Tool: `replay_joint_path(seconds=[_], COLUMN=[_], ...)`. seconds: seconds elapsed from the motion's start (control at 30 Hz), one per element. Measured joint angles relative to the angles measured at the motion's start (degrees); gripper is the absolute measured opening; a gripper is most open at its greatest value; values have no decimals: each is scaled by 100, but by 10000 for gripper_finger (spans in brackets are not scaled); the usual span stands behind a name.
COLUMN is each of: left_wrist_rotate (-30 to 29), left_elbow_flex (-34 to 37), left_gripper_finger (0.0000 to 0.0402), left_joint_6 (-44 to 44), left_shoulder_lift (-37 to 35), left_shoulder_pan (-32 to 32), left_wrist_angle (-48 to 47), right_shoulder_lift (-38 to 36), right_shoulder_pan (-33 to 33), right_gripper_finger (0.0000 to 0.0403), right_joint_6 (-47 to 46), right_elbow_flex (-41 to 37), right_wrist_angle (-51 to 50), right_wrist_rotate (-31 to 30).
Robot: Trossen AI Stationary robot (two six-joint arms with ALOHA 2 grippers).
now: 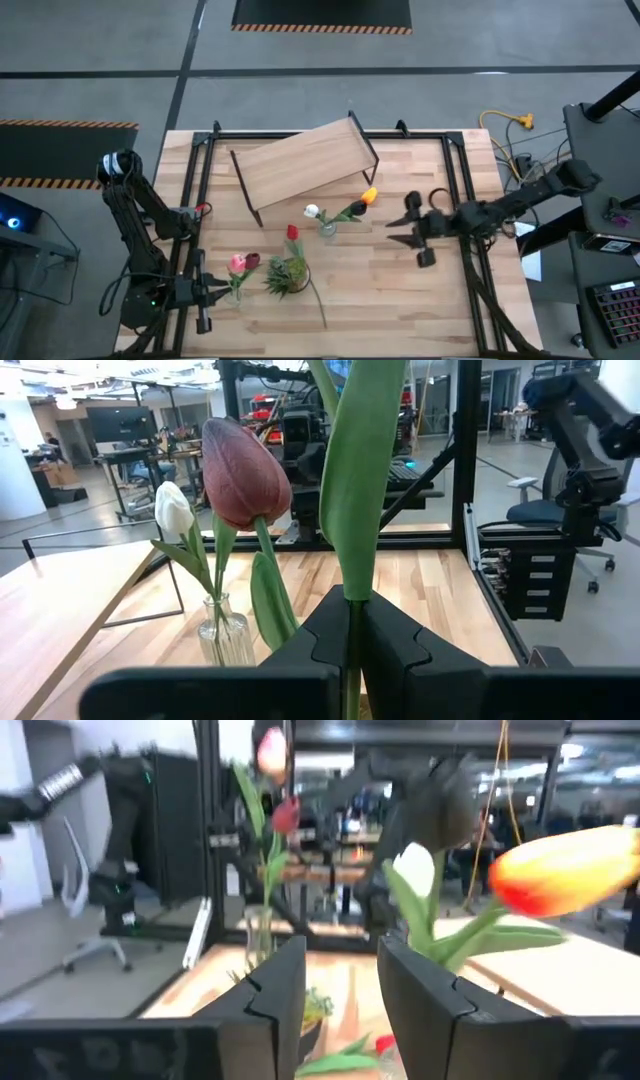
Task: Pick and place flowers into a vace then onto a shelf
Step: Put the pink tulip into the bottom transparent vase
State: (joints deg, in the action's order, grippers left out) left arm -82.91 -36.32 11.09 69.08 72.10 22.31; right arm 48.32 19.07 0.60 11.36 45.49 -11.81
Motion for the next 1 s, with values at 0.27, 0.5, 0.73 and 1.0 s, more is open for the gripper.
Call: replay_joint_path(seconds=[0.27,0.5,0.73,1.0], left_wrist_rotate=[-1,-1,0,39], left_elbow_flex=[2,2,2,4], left_gripper_finger=[0,0,0,86], left_joint_6=[-2,-1,57,58], left_shoulder_lift=[0,0,0,-39], left_shoulder_pan=[0,0,0,0], left_wrist_angle=[-2,0,2,0], right_shoulder_lift=[-1498,-2031,-2125,-2125], right_shoulder_pan=[-2,-42,-173,-173], right_gripper_finger=[116,118,118,118], right_joint_6=[2,141,-704,-707], right_elbow_flex=[-761,-970,-975,-961], right_wrist_angle=[-13,-559,-996,-973], right_wrist_rotate=[-726,-791,-785,-784])
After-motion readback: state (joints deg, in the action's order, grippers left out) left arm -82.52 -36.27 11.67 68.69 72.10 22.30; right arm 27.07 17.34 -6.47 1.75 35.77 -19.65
